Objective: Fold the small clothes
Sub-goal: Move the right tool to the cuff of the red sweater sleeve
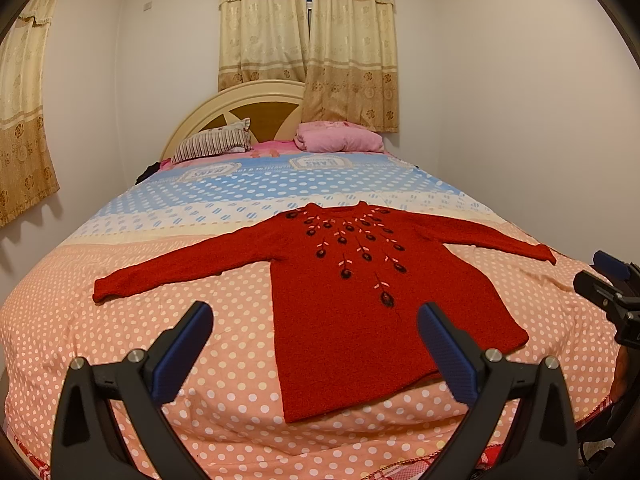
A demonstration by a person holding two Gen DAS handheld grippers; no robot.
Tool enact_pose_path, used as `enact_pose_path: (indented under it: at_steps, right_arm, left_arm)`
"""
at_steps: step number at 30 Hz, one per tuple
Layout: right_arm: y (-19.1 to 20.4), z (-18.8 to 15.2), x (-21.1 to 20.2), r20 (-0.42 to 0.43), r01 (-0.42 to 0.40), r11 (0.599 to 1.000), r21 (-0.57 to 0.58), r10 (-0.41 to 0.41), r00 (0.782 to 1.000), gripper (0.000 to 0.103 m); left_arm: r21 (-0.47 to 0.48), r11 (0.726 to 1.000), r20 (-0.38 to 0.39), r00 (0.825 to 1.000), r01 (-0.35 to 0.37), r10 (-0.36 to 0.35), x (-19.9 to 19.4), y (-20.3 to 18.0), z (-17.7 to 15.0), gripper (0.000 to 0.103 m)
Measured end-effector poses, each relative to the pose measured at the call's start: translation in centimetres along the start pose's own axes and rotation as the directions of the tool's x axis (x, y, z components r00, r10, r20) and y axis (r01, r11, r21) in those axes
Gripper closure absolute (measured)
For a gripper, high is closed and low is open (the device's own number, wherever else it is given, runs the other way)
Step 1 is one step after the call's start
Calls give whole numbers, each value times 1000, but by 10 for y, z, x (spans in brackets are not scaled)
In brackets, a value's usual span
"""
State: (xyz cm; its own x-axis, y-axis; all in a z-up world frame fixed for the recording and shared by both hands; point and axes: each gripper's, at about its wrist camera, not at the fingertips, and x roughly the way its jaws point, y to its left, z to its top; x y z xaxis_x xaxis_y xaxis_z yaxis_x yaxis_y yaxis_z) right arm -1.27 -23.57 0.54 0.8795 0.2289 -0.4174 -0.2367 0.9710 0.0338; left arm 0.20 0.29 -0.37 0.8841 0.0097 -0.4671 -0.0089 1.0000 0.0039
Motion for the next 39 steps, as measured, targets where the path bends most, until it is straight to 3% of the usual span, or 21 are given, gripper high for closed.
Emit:
enact_pose_path:
  at_steps: [13, 18, 23, 29, 32, 39]
  right_arm:
    - [-5, -5, 4, -13, 1, 1000, 2, 0, 1000, 1]
    - [-27, -15, 26, -71, -2, 999, 50, 5, 997, 1]
    - [-67, -20, 50, -144, 28, 988, 154, -5, 989, 1]
    - [-130, -14, 77, -167, 101, 955, 277, -56, 984, 1]
    - [-174, -11, 94, -190, 133, 917, 376, -64, 980, 1]
    - [-270, -10, 110, -279, 313, 827, 467, -198, 939, 1]
  left_arm:
    - [-11, 1000, -26, 1000, 8, -8, 10, 3, -3, 0]
    - [-28, 1000, -73, 997, 8, -10, 32, 11, -6, 0]
    - [-42, 999, -100, 995, 0, -4, 59, 18, 2, 0]
    - [-28, 1000, -122, 993, 6, -9, 94, 19, 18, 0]
    - [-33, 999, -153, 988, 20, -25, 117, 20, 25, 0]
    - [5, 1000, -207, 978, 6, -5, 171, 15, 36, 0]
